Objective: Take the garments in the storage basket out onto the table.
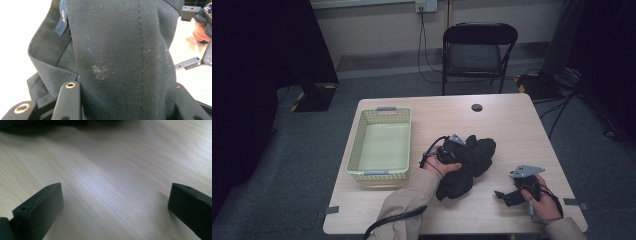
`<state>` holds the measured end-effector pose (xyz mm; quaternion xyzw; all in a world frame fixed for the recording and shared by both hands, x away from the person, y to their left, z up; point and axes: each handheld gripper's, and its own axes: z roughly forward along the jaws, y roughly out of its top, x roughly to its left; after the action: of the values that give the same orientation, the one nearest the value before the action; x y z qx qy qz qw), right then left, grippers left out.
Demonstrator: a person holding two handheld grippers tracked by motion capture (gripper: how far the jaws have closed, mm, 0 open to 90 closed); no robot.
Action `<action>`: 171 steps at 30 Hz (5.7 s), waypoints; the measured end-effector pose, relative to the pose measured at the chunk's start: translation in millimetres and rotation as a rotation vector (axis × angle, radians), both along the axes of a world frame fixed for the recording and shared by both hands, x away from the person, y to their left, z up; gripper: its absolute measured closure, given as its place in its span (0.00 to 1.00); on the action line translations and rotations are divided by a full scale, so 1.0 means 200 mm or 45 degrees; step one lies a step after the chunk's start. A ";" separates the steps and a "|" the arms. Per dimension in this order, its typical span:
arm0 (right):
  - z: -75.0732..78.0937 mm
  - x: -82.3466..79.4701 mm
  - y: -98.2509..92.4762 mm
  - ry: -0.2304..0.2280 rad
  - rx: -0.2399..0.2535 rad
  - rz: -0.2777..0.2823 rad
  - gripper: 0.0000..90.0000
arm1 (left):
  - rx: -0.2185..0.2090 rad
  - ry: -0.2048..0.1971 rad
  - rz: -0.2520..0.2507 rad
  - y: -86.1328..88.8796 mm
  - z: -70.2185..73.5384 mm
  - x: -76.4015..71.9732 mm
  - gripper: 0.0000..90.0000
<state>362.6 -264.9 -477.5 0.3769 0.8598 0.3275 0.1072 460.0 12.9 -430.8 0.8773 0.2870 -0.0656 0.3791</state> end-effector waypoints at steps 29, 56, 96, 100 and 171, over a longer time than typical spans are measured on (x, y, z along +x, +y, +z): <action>0.00 0.00 0.00 0.000 0.000 0.000 0.00 | 0.013 0.025 -0.001 0.00 -0.02 -0.01 0.39; 0.00 0.00 0.00 0.001 0.000 -0.001 0.00 | 0.021 0.032 -0.009 0.01 0.04 -0.03 0.15; 0.00 0.00 0.00 0.000 0.000 -0.001 0.00 | -0.023 0.029 -0.034 0.15 0.12 -0.08 0.03; 0.00 0.00 0.00 0.001 0.000 -0.001 0.00 | -0.037 0.033 -0.045 0.18 0.11 -0.09 0.03; 0.00 0.00 0.00 0.001 0.000 -0.004 0.00 | -0.052 0.027 -0.075 0.49 0.10 -0.30 0.03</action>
<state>362.3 -264.8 -477.5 0.3783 0.8592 0.3272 0.1073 400.6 110.3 -410.7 0.8766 0.2638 -0.0919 0.3919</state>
